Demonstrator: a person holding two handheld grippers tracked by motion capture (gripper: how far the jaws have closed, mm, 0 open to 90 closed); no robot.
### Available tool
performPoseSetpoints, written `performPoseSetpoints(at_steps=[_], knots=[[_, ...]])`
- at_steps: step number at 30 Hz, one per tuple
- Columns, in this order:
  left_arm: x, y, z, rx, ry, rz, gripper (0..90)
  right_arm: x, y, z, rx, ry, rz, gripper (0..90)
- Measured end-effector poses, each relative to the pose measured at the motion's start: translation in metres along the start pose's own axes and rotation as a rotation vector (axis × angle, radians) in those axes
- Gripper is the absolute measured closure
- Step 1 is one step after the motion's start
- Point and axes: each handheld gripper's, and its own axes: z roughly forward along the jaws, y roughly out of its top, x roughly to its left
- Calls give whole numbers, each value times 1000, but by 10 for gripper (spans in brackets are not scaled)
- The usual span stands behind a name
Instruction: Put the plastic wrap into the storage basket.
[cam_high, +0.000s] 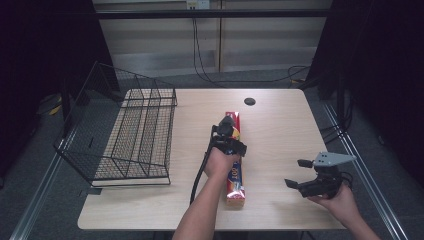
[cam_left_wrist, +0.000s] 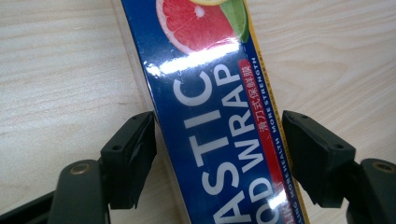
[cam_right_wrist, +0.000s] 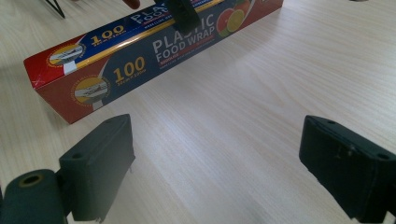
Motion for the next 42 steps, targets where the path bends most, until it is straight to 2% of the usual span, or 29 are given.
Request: performPoseSetpoints(at_steps=[4, 5, 8, 9, 11, 14, 15, 19, 21, 23, 24, 27, 29, 33, 42], knots=[[-1, 1, 0, 5, 2, -7, 304, 0, 0, 0, -2, 0, -2, 100], [-2, 3, -2, 32, 24, 3, 311, 0, 0, -1, -3, 2, -2, 99], [-5, 5, -4, 41, 47, 6, 345, 0, 0, 0, -4, -2, 0, 99], [-6, 6, -7, 45, 76, 8, 363, 0, 0, 0, -3, -5, -3, 99], [-5, 7, -12, 57, 107, 21, 400, 0, 0, -1, -5, -3, -5, 99], [-2, 8, -15, 80, 112, 39, 442, 0, 0, -1, -5, -3, -8, 98], [0, 8, -17, 97, 123, 59, 442, 0, 0, -1, -5, -3, -9, 96], [4, 7, -21, 116, 120, 69, 450, 0, 0, -1, -10, -6, -18, 83], [6, 8, -25, 131, 130, 71, 450, 1, 0, -1, -13, -6, -17, 76], [6, 9, -28, 125, 140, 70, 450, 1, 1, -1, -13, -10, -19, 72], [7, 9, -30, 136, 139, 82, 451, 1, 1, -1, -14, -12, -20, 72], [9, 11, -37, 133, 131, 71, 451, 1, 1, 0, -9, -1, -21, 69], [11, 12, -42, 126, 127, 75, 451, 1, 1, 0, -10, -1, -20, 68], [13, 14, -52, 121, 118, 58, 451, 1, 0, 0, -10, -9, -18, 65], [14, 21, -73, 117, 121, 63, 452, 1, 0, 0, -14, -2, -18, 64]])
